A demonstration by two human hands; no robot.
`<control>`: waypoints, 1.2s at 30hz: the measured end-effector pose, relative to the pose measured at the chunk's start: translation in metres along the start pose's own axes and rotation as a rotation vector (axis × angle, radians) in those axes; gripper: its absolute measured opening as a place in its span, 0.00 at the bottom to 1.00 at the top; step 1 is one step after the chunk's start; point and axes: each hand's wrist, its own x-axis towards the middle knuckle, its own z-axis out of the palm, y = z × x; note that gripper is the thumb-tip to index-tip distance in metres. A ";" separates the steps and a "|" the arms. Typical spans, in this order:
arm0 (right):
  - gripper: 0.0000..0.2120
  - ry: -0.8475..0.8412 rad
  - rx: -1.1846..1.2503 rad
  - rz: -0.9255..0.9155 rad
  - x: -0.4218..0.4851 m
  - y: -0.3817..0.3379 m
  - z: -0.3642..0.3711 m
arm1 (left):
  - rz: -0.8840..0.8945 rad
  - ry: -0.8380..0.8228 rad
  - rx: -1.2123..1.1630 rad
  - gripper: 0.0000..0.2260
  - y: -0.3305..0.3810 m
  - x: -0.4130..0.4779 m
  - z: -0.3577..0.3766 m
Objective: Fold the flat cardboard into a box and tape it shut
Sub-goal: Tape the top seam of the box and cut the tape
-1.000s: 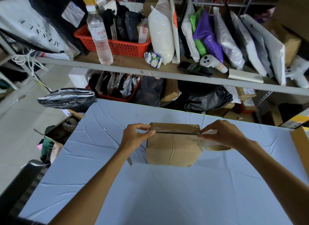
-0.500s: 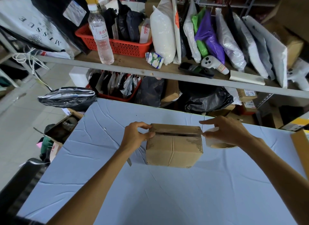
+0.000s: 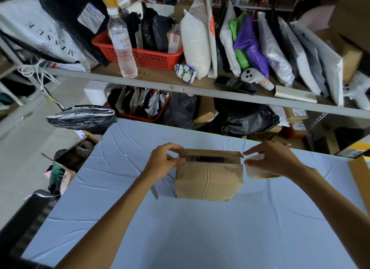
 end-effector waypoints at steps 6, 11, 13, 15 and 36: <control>0.20 0.005 0.013 -0.025 -0.003 -0.003 -0.006 | 0.017 0.079 -0.025 0.14 0.002 -0.002 0.000; 0.26 -0.073 -0.012 -0.052 -0.002 -0.007 -0.003 | 0.043 0.049 -0.057 0.17 0.004 -0.003 -0.003; 0.25 -0.076 0.013 -0.048 0.000 -0.005 -0.001 | 0.047 0.001 -0.050 0.22 0.004 -0.002 -0.005; 0.22 -0.071 0.027 -0.056 0.001 -0.003 0.000 | 0.055 -0.052 -0.038 0.24 0.004 -0.001 -0.006; 0.10 -0.061 0.044 0.107 0.010 -0.003 0.011 | 0.029 0.062 0.077 0.23 0.007 0.000 0.007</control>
